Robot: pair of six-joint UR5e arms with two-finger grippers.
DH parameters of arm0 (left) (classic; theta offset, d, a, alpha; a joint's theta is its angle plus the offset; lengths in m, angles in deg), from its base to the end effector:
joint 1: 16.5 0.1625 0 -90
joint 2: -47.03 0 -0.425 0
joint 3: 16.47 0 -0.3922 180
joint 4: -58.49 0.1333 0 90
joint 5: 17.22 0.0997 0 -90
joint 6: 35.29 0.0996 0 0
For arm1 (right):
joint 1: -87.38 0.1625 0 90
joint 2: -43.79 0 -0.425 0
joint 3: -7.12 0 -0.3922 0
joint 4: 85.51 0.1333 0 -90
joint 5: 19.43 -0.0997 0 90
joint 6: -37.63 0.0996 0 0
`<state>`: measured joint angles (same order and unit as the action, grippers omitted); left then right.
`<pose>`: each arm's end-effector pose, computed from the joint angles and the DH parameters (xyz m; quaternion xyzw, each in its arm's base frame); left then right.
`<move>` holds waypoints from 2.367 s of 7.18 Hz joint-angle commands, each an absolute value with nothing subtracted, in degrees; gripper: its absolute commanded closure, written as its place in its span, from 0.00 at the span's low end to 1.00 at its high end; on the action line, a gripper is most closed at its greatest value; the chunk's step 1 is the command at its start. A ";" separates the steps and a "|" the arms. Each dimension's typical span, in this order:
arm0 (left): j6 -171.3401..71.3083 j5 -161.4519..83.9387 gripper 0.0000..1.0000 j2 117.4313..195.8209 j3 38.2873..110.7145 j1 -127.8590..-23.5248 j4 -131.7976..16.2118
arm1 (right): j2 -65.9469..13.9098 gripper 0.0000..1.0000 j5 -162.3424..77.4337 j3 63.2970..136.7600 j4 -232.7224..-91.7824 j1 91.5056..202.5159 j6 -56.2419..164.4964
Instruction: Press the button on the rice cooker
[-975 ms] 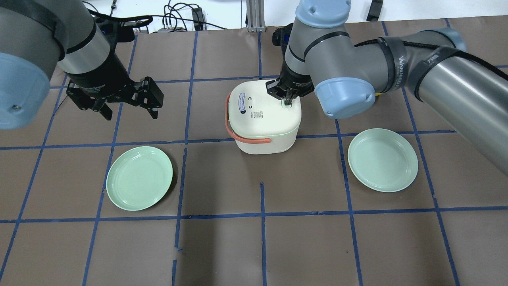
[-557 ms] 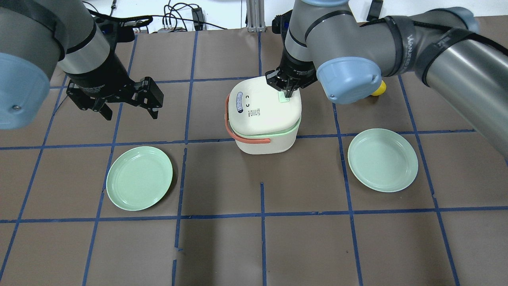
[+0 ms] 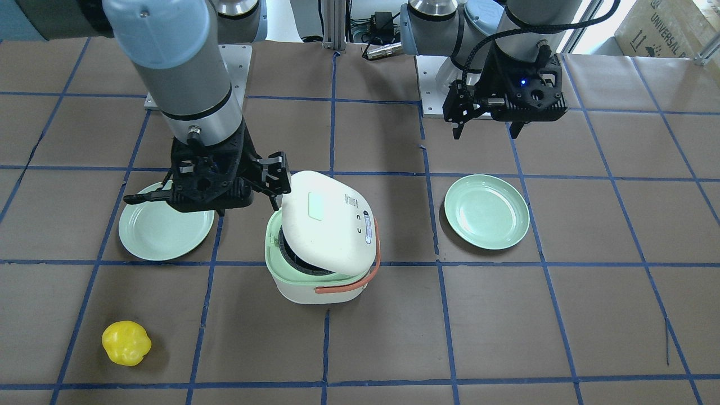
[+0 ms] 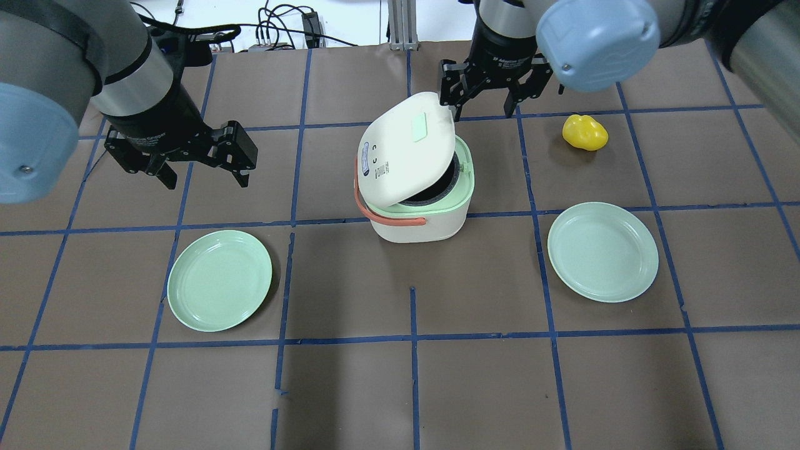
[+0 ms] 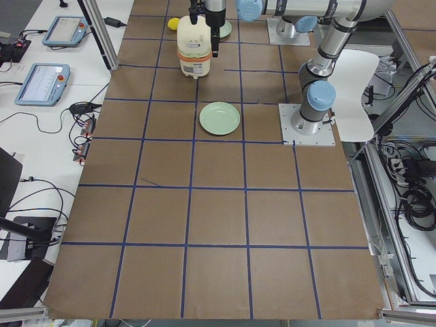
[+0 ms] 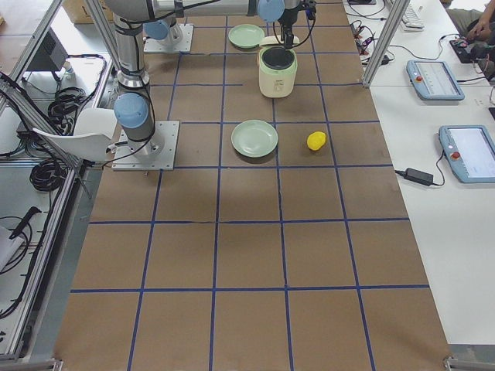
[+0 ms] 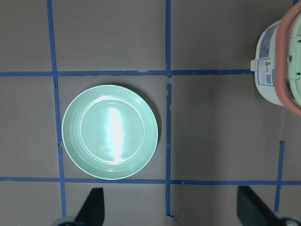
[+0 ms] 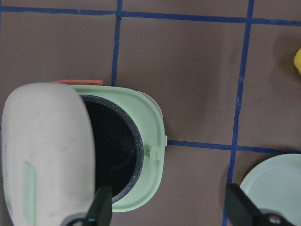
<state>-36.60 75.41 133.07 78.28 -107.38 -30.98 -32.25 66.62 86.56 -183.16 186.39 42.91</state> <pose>-0.1358 -0.4600 0.4811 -0.0037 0.9997 0.0018 0.0230 0.2325 -0.5715 0.4600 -0.0338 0.9981 -0.0325 0.0388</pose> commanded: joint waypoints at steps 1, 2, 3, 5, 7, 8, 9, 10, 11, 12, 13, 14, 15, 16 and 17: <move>-36.60 75.41 0.00 133.08 78.28 -107.38 -30.99 | -32.50 0.00 66.70 85.08 -181.13 182.23 42.29; -36.60 75.41 0.00 133.08 78.28 -107.38 -30.99 | -32.76 0.00 68.01 85.43 -181.04 180.56 42.28; -36.60 75.41 0.00 133.08 78.28 -107.38 -30.99 | -32.85 0.00 69.06 85.61 -180.87 179.33 42.28; -36.60 75.41 0.00 133.08 78.28 -107.38 -30.99 | -33.37 0.00 70.47 85.69 -180.60 177.56 42.28; -36.60 75.41 0.00 133.08 78.28 -107.38 -30.99 | -37.75 0.00 71.01 88.49 -178.77 177.47 42.28; -36.60 75.41 0.00 133.08 78.28 -107.38 -30.99 | -39.25 0.00 71.01 90.86 -178.84 177.12 42.02; -36.60 75.41 0.00 133.08 78.28 -107.38 -30.99 | -39.79 0.00 71.01 91.66 -179.37 176.68 41.76; -36.60 75.41 0.00 133.08 78.28 -107.38 -30.99 | -39.97 0.00 71.01 91.59 -179.63 175.98 41.76; -36.60 75.41 0.00 133.08 78.28 -107.38 -30.99 | -40.75 0.00 71.27 91.67 -180.16 175.10 40.63; -36.60 75.41 0.00 133.08 78.28 -107.38 -30.99 | -40.85 0.00 71.27 91.67 -181.29 174.75 40.44; -36.60 75.41 0.00 133.08 78.28 -107.38 -30.99 | -40.85 0.00 71.27 91.59 -182.00 174.83 40.44; -36.60 75.41 0.00 133.08 78.28 -107.38 -30.99 | -40.94 0.00 71.27 91.67 -182.01 174.83 40.44; -36.60 75.41 0.00 133.08 78.28 -107.38 -30.99 | -40.94 0.00 71.36 91.67 -182.01 174.92 40.44; -36.60 75.41 0.00 133.08 78.28 -107.38 -30.99 | -41.02 0.00 71.27 91.67 -182.01 174.92 40.44; -36.60 75.41 0.00 133.08 78.28 -107.38 -30.99 | -40.94 0.00 71.27 91.67 -181.92 174.92 40.44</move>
